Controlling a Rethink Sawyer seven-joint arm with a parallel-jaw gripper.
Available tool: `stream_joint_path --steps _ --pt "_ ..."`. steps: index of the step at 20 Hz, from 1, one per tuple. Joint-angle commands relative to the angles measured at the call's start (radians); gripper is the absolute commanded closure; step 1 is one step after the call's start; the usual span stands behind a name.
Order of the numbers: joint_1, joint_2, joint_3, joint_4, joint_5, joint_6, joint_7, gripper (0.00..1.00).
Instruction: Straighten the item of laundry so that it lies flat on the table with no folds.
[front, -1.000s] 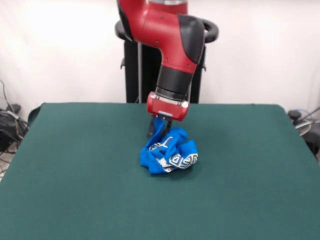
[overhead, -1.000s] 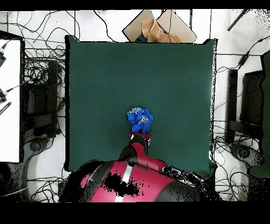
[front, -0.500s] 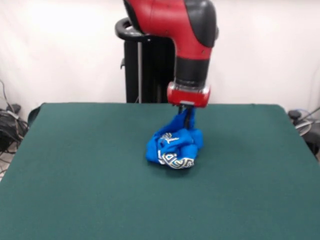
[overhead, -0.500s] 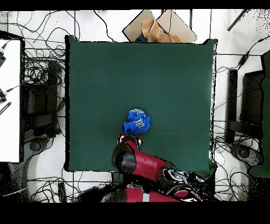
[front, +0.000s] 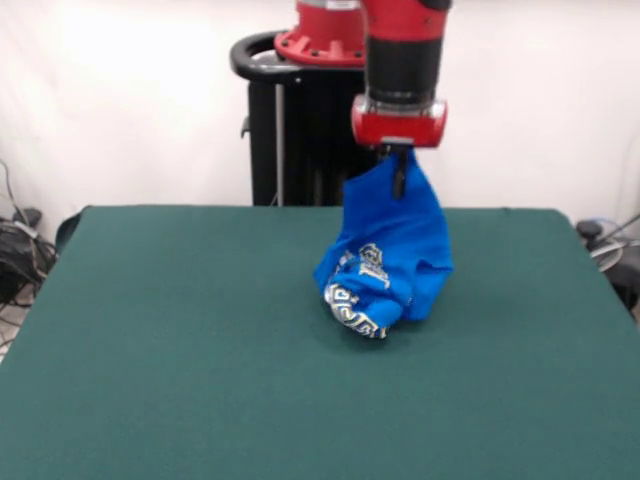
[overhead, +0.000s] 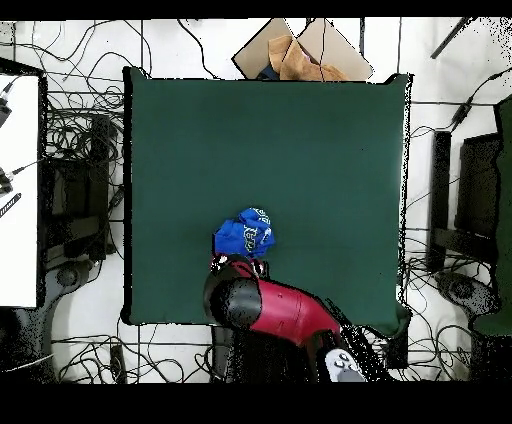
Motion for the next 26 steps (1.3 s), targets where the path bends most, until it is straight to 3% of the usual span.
stream_joint_path --steps 1,10,17,26 --pt "0.051 -0.126 0.043 -0.071 0.095 0.183 0.226 1.0" --pt "0.178 -0.204 -0.034 -0.235 0.124 0.501 0.331 1.0" --pt "0.204 -0.298 -0.007 -0.344 0.163 0.794 0.376 1.0" --pt "0.255 -0.316 0.021 -0.528 0.172 1.085 0.471 1.0"
